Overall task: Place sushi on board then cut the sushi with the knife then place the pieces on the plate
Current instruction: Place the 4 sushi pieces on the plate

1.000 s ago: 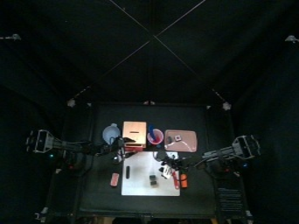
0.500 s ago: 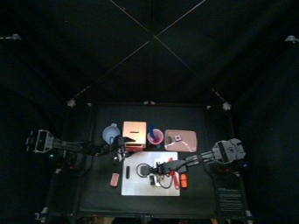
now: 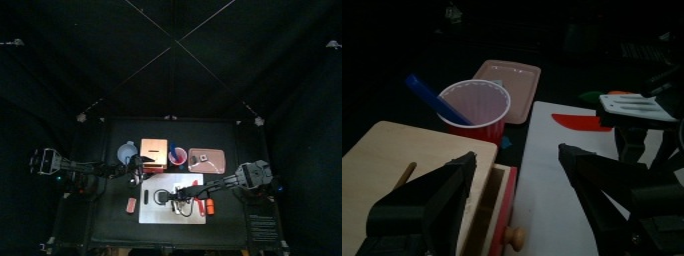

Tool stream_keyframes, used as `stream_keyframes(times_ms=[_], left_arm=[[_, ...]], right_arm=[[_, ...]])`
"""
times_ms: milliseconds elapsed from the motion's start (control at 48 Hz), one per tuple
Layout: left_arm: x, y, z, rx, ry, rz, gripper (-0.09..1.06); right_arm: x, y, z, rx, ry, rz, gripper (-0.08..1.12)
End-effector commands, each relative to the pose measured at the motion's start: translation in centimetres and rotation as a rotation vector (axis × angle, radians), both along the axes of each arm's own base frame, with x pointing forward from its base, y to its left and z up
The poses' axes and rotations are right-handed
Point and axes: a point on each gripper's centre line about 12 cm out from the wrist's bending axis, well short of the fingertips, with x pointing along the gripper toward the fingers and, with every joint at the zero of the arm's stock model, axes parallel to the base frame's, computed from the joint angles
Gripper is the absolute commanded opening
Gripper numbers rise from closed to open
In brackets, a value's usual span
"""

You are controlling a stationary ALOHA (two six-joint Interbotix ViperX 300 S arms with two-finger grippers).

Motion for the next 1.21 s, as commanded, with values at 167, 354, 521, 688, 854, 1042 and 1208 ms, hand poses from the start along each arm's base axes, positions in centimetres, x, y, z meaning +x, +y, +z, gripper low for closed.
stream_keyframes(times_ms=[167, 354, 521, 688, 854, 1042, 1208], left_arm=[[0.4, 0.2, 0.7, -0.006, -0.027, 0.013, 0.98], [0.3, 0.2, 0.5, -0.004, -0.024, 0.014, 0.98], [0.2, 0.2, 0.4, -0.004, -0.019, 0.013, 0.98], [0.2, 0.2, 0.4, -0.003, -0.02, 0.013, 0.98], [0.2, 0.1, 0.5, 0.007, -0.02, 0.004, 0.98], [0.1, 0.0, 0.2, 0.019, -0.01, -0.007, 0.98], [0.0, -0.1, 0.1, 0.024, -0.006, -0.013, 0.98]], right_arm=[[0.7, -0.1, 1.1, 0.014, -0.063, -0.017, 0.58], [-0.9, -2.2, 2.2, 0.031, -0.047, -0.115, 0.5], [-6.1, -7.4, 3.3, 0.063, 0.002, -0.381, 0.51], [-12.7, -12.5, 3.6, 0.095, 0.009, -0.743, 0.51], [-18.2, -15.9, 2.5, 0.08, 0.028, -1.082, 0.51], [-20.4, -18.8, 2.4, 0.016, -0.008, -1.303, 0.51], [-20.5, -20.9, 1.6, -0.046, 0.004, -1.34, 0.51]])
